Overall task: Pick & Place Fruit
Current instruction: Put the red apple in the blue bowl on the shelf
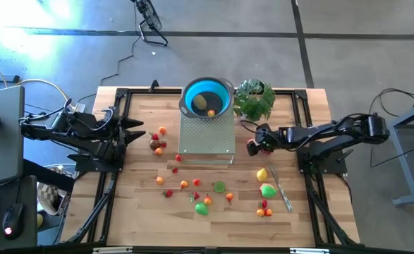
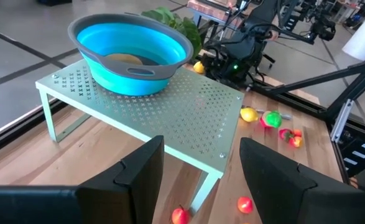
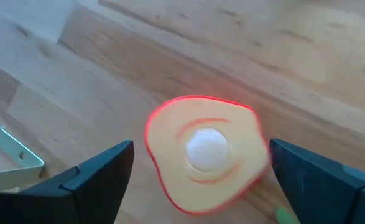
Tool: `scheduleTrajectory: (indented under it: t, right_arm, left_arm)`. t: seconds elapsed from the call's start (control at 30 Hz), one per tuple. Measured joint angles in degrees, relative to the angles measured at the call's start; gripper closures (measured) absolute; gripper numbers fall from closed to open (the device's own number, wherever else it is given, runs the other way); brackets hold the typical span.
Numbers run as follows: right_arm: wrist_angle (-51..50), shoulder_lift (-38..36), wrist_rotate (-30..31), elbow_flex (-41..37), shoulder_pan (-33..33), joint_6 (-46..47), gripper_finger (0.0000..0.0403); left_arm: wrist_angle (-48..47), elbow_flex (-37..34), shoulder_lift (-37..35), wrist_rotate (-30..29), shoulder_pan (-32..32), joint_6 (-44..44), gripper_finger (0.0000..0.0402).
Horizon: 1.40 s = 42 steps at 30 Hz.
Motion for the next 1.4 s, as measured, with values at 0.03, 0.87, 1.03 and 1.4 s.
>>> scheduleTrajectory:
  t: [0.03,0.87,1.03,1.4]
  right_arm:
    - [0.62,0.97,-0.21,0.02,0.00,-0.18,0.0039]
    - [3.42,3.69,0.74,0.04,0.39,-1.69,0.0076]
    - [3.36,3.72,0.74,0.00,0.39,-2.53,0.0108]
    - [3.53,3.47,0.29,0.02,0.41,-3.14,0.0106]
  left_arm:
    - [0.02,0.00,0.00,0.00,0.02,0.00,0.0197]
    - [-0.03,0.00,0.01,0.03,0.01,0.00,0.0197]
    - [-0.03,0.00,0.00,0.04,0.01,0.00,0.0197]
    - [-0.03,0.00,0.00,0.07,0.00,0.00,0.0197]
